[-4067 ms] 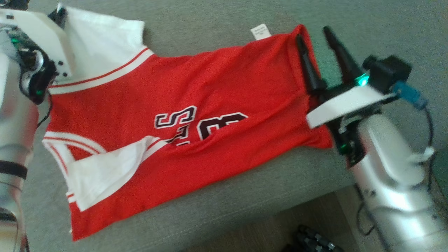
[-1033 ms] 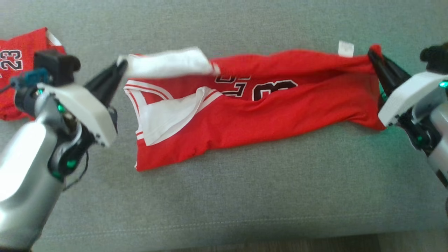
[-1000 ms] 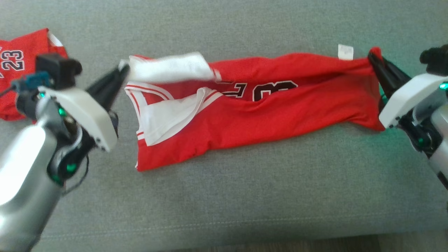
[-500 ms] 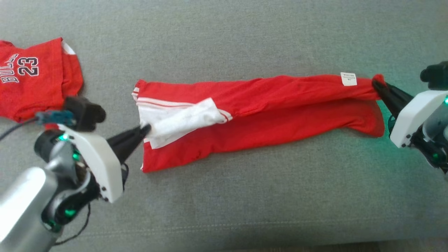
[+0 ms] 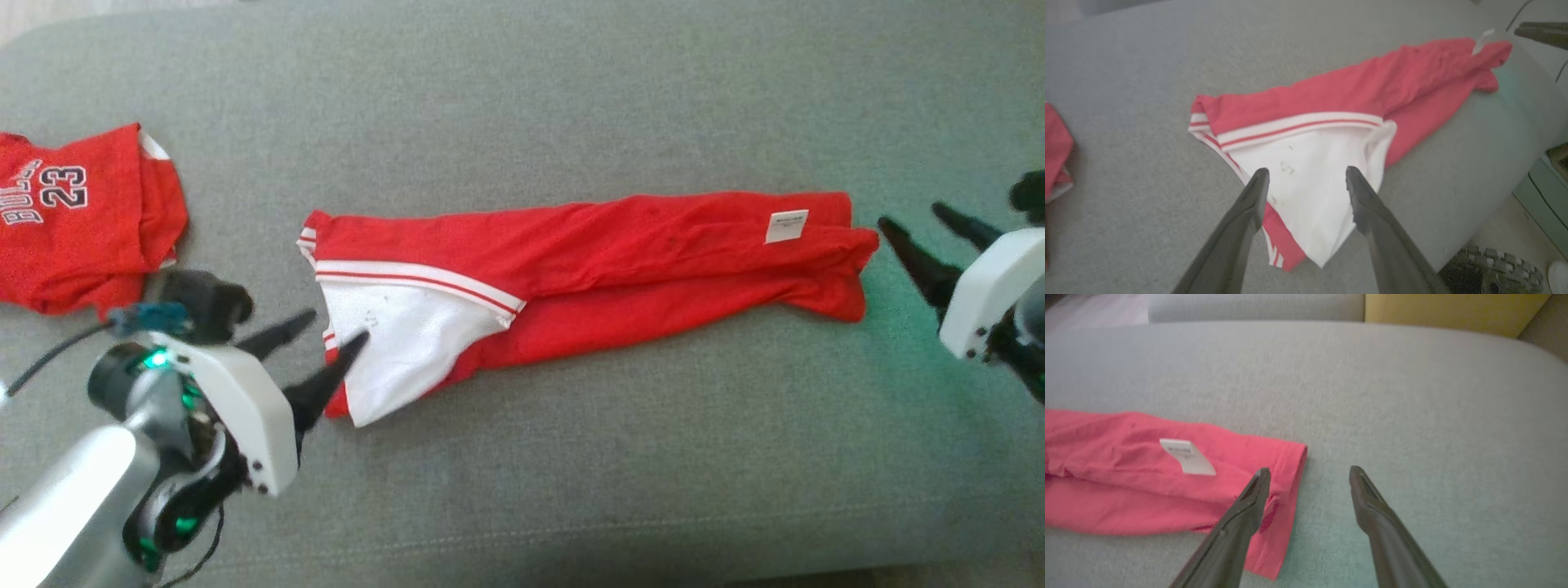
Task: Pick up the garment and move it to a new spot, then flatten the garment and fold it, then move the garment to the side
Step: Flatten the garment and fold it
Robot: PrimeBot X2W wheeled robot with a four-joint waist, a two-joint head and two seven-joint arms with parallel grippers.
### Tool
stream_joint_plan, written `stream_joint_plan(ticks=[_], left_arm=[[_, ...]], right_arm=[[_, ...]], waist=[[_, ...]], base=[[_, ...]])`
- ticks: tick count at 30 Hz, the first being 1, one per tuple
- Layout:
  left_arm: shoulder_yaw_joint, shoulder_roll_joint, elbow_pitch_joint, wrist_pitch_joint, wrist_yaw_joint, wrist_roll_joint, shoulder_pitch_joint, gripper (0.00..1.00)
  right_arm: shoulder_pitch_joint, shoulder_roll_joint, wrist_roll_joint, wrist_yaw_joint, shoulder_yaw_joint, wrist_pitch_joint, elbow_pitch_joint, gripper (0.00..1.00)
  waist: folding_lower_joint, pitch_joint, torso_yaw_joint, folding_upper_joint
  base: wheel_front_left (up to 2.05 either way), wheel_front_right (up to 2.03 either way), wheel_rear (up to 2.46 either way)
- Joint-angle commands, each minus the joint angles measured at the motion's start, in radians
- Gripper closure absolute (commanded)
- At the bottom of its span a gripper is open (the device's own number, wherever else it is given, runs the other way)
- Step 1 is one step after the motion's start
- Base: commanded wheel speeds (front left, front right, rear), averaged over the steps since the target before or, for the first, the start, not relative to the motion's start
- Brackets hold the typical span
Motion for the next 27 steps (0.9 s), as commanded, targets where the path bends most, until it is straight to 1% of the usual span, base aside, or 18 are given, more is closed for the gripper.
stream_joint_plan(ticks=[1,2,3,6,8,11,13,16,20,22,23,26,27], left_arm=[[0.085,0.008,-0.012,-0.057,0.026,0.004,-0.037,0.00],[0.106,-0.011,-0.005,-0.093,0.043,0.001,-0.038,0.00],[0.106,-0.011,-0.005,-0.093,0.043,0.001,-0.038,0.00],[0.171,-0.077,0.019,-0.211,0.085,-0.021,-0.037,0.00],[0.217,-0.128,0.031,-0.295,0.105,-0.047,-0.032,0.00],[0.284,-0.216,0.045,-0.419,0.119,-0.099,-0.021,0.00],[0.313,-0.261,0.054,-0.495,0.123,-0.113,-0.010,0.00],[0.337,-0.306,0.085,-0.563,0.112,-0.097,0.007,0.00],[0.388,-0.382,0.118,-0.591,0.097,-0.024,0.039,0.00],[0.463,-0.455,0.114,-0.592,0.085,0.040,0.068,0.00],[0.494,-0.491,0.112,-0.592,0.067,0.074,0.088,0.00],[0.568,-0.566,0.110,-0.592,0.004,0.206,0.147,0.00],[0.589,-0.583,0.108,-0.592,-0.016,0.247,0.164,0.00]], right_arm=[[0.012,-0.032,-0.009,0.007,-0.042,-0.034,-0.009,0.00],[0.014,-0.025,-0.009,0.007,-0.062,-0.049,-0.007,0.00],[0.014,-0.025,-0.009,0.007,-0.062,-0.049,-0.007,0.00],[0.021,0.006,-0.014,0.007,-0.132,-0.114,-0.004,0.00],[0.032,0.038,-0.022,0.007,-0.179,-0.162,-0.012,0.00],[0.062,0.092,-0.037,0.007,-0.252,-0.239,-0.035,0.00],[0.091,0.131,-0.051,0.007,-0.302,-0.286,-0.049,0.00],[0.140,0.192,-0.107,0.007,-0.364,-0.335,-0.073,0.00],[0.214,0.274,-0.245,0.007,-0.452,-0.370,-0.114,0.00],[0.253,0.312,-0.341,0.007,-0.507,-0.377,-0.145,0.00],[0.273,0.333,-0.393,0.007,-0.541,-0.379,-0.160,0.00],[0.338,0.422,-0.511,0.007,-0.650,-0.381,-0.236,0.00],[0.362,0.451,-0.545,0.007,-0.680,-0.381,-0.261,0.00]], waist=[[0.0000,-0.021,-0.001,0.0000],[0.0000,-0.030,0.000,0.0000],[0.0000,-0.030,0.000,0.0000],[0.0000,-0.051,0.003,0.0000],[0.0000,-0.064,0.005,0.0000],[0.0000,-0.082,0.013,0.0000],[0.0000,-0.092,0.018,0.0000],[0.0000,-0.104,0.024,0.0000],[0.0000,-0.115,0.033,0.0000],[0.0000,-0.118,0.037,0.0000],[0.0000,-0.119,0.038,0.0000],[0.0000,-0.120,0.039,0.0000],[0.0000,-0.121,0.039,0.0000]], base=[[0.00,0.00,0.00],[0.00,0.00,0.00],[0.00,0.00,0.00],[0.00,0.00,0.00],[0.00,0.00,0.00],[0.00,0.00,0.00],[0.00,0.00,0.00],[0.00,0.00,0.00],[0.00,0.00,0.00],[0.00,0.00,0.00],[0.00,0.00,0.00],[0.00,0.00,0.00],[0.00,0.00,0.00]])
